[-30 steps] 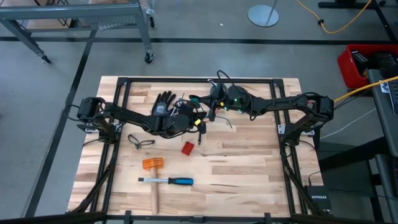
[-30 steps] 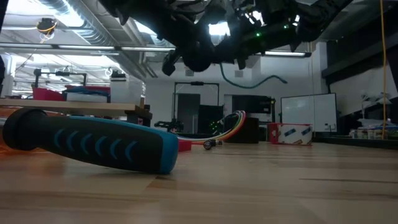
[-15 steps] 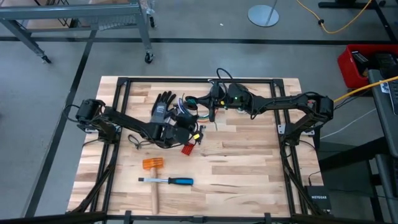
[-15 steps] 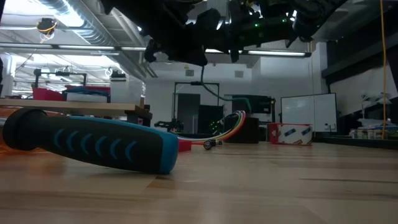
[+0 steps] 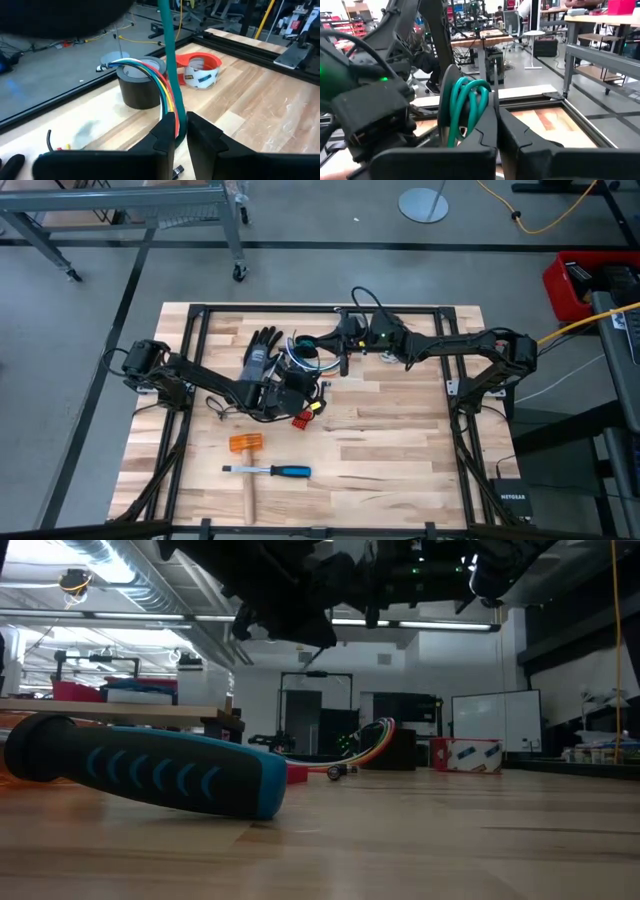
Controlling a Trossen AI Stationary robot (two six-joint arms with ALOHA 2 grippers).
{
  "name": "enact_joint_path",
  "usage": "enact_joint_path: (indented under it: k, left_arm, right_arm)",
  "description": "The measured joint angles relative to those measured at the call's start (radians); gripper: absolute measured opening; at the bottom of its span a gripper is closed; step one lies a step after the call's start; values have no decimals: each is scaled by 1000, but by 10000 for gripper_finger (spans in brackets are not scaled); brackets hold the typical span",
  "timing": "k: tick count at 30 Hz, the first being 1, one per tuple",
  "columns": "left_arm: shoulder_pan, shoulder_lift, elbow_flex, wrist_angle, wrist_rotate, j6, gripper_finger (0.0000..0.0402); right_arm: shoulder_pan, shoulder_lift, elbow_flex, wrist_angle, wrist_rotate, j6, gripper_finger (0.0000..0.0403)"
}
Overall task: Coil cords
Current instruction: Coil the green wire into the black spool
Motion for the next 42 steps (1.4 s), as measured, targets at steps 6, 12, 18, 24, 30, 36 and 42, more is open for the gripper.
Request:
enact_joint_path:
  k: [6, 12, 18, 24, 30, 36, 42]
  left_arm:
    - [0, 0, 0, 4, -7, 1, 46]
    - [1, 0, 0, 0, -7, 7, 38]
    - [-8, 0, 0, -46, 2, -22, 29]
    - [-32, -2, 0, -114, -3, -116, 18]
    - [-44, -2, 0, -123, -3, -124, 16]
    - [-43, -2, 0, -125, -15, -159, 5]
    - [-49, -2, -1, -156, -29, -260, 3]
  right_arm:
    - [0, 0, 0, 26, -26, 0, 1]
    - [0, 0, -1, 30, -27, 0, 1]
    - [-7, 2, -2, 27, -31, -4, 1]
    - [-32, 3, -3, 19, -64, 6, 1]
    - [-32, 3, -4, 19, -81, 7, 1]
    - [-32, 3, -4, 21, -90, 7, 1]
    - [-38, 3, -4, -23, -180, -5, 1]
